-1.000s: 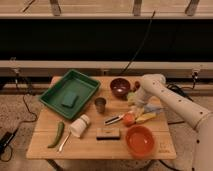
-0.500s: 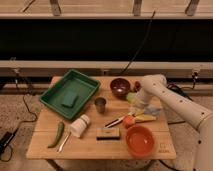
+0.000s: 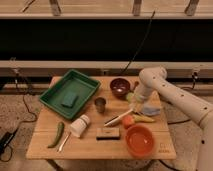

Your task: Place brush in tray

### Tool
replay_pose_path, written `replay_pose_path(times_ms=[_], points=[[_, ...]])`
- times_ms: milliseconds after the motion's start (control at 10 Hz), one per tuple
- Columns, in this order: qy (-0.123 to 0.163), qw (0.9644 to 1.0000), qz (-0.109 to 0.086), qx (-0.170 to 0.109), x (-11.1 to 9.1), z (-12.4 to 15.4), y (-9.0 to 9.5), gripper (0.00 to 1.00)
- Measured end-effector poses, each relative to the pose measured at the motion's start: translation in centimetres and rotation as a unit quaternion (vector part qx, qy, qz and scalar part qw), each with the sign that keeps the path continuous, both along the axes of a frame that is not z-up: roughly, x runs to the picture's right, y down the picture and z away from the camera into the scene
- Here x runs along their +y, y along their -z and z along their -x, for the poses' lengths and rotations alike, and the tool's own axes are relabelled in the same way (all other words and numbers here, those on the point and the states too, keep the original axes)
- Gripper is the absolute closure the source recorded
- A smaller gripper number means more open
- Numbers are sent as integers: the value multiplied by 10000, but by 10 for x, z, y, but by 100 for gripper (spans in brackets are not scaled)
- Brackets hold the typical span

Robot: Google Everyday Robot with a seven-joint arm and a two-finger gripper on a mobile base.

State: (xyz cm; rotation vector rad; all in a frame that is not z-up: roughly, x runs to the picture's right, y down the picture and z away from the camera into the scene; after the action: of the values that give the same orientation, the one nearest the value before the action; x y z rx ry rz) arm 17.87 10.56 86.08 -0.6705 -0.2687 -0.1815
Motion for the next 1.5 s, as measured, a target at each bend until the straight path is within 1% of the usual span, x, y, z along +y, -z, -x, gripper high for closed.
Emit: replay_pose_path(times_ms=[400, 500, 600, 800, 1000, 1100, 1300, 1500], points=[[241, 9997, -80, 53, -32, 20, -2, 100], [291, 9995, -104, 47, -39, 23, 0, 100], [369, 9992, -158, 10, -52, 28, 6, 100], [457, 9987, -221, -57, -65, 35, 15, 100], [589, 9976, -321, -189, -85, 44, 28, 100], [656, 9970, -333, -258, -92, 49, 31, 100], [712, 9960, -376, -377, -106, 57, 32, 100], [742, 9949, -412, -542, -121, 71, 30, 100]])
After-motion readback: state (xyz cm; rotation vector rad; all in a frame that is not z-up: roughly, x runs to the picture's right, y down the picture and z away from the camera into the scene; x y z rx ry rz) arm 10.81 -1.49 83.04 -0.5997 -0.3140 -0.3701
